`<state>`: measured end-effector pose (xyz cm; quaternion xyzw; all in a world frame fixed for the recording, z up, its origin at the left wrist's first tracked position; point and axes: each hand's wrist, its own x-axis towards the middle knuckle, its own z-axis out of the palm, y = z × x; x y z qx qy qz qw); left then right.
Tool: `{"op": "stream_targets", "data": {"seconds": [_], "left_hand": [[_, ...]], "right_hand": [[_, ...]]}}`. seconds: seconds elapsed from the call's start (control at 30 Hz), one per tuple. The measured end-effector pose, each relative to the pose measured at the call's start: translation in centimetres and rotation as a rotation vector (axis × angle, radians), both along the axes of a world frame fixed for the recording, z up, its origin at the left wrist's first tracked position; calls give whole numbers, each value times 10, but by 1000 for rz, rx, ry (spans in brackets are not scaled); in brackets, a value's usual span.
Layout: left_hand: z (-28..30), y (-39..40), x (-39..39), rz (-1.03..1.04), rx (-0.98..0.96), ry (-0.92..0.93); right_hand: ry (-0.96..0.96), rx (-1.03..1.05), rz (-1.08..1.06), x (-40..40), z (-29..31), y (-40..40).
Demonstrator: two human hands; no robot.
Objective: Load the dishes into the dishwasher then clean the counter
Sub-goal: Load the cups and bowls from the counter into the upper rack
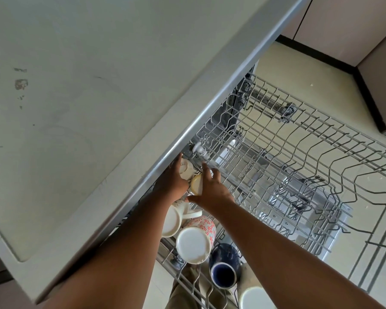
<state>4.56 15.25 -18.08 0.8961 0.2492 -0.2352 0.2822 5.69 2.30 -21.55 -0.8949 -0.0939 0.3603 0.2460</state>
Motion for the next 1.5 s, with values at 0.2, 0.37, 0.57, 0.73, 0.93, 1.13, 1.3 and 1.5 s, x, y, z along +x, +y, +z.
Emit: {"op": "stream_targets", "data": {"seconds": [0.2,0.37,0.57,0.73,0.93,1.13,1.3,1.5], "left_hand": [[1,0,-1,-8,7,1],[0,-1,-1,-1,23,6],[1,-4,-6,-10,94,6],[6,-8,-14,-51,148,-20],[2,-10,-23,-120,204,-19],[3,-11,-25,-109,204,-25],[9,-16,-34,-163,228,-41],[34,-24,-60,-307,279,-72]], "right_hand": [[-24,39,12,-1,3,-4],[-45,53,18,-4,2,-9],[-54,62,15,-8,5,-19],[-58,77,-16,-14,9,-32],[-82,66,-48,-20,5,-26],[-133,54,-7,-28,7,-35],[-159,15,10,-25,23,-44],[-239,-112,109,-36,53,-58]]}}
